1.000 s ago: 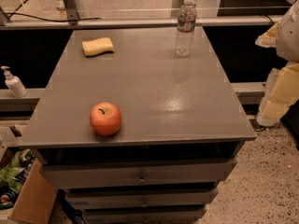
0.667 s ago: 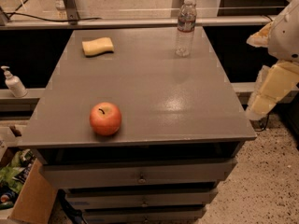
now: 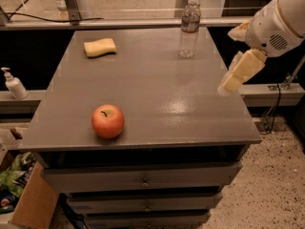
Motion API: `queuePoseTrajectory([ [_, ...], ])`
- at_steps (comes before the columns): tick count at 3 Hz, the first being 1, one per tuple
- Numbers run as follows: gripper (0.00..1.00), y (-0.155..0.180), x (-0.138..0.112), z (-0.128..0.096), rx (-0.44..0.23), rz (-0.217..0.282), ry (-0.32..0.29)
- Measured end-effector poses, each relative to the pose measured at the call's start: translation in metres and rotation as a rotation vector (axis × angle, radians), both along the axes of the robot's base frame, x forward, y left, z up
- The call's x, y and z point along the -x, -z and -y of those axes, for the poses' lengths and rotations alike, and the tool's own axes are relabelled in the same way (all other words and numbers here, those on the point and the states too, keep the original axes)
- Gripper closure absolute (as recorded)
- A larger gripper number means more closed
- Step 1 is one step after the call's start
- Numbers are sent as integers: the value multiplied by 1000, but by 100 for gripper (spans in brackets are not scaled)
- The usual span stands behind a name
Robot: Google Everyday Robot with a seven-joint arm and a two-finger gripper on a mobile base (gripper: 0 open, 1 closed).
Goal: Knock water bottle over
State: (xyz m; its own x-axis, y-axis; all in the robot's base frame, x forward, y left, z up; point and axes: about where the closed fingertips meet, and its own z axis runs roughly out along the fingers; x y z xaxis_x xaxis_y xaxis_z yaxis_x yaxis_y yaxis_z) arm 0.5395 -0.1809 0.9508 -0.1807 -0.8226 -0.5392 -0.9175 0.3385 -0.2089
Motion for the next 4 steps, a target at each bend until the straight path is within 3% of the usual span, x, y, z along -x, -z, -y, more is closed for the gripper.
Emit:
queuePoseTrajectory([
  [2,0,-17,-94,-12,-189,81,49],
  [3,0,-17,-94,-12,-189,80,49],
  [4,0,-10,-101,-13,-236,75,66],
])
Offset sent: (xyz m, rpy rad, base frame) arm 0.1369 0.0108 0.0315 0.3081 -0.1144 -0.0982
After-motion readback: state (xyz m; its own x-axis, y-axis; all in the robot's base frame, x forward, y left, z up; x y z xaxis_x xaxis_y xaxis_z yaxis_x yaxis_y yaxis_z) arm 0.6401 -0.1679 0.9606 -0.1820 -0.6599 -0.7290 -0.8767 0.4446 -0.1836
